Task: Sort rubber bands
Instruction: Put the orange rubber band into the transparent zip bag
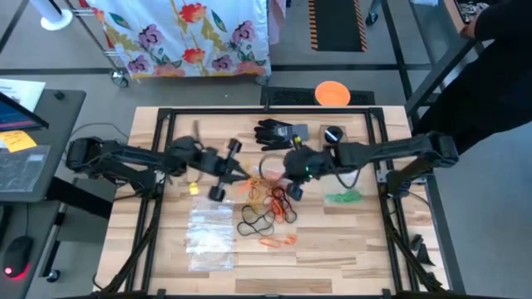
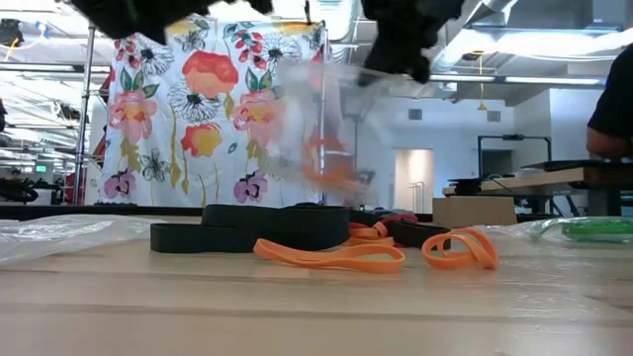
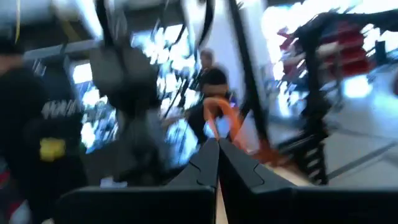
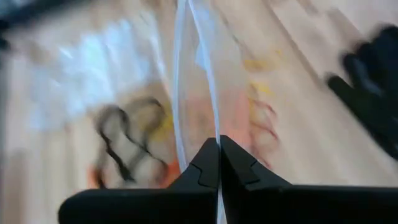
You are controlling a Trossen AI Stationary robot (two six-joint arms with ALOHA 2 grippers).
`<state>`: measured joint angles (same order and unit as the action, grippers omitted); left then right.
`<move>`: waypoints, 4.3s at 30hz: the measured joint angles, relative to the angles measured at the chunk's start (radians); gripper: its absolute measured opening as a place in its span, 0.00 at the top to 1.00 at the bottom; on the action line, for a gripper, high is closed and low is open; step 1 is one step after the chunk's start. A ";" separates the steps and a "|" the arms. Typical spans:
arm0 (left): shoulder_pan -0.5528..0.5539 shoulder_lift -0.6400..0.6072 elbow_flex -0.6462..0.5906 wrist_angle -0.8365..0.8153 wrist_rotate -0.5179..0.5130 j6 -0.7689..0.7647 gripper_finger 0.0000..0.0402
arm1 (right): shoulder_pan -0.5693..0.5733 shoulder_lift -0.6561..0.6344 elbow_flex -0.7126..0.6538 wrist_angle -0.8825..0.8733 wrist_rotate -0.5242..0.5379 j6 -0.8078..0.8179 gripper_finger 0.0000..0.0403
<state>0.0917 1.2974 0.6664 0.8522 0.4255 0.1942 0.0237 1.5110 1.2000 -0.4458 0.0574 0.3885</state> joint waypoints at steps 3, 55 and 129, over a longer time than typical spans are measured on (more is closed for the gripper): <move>0.000 0.071 0.060 -0.003 -0.006 0.036 1.00 | -0.036 -0.001 -0.011 0.064 -0.109 -0.008 1.00; 0.019 0.218 0.141 -0.261 -0.313 0.159 1.00 | -0.115 -0.001 -0.010 0.011 -0.161 -0.031 1.00; 0.162 0.228 0.158 -0.549 -0.167 -0.828 0.82 | -0.013 0.113 -0.011 0.050 0.072 -0.039 1.00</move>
<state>0.2539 1.5249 0.8246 0.3035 0.2581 -0.6336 0.0105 1.6238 1.1892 -0.3961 0.1299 0.3496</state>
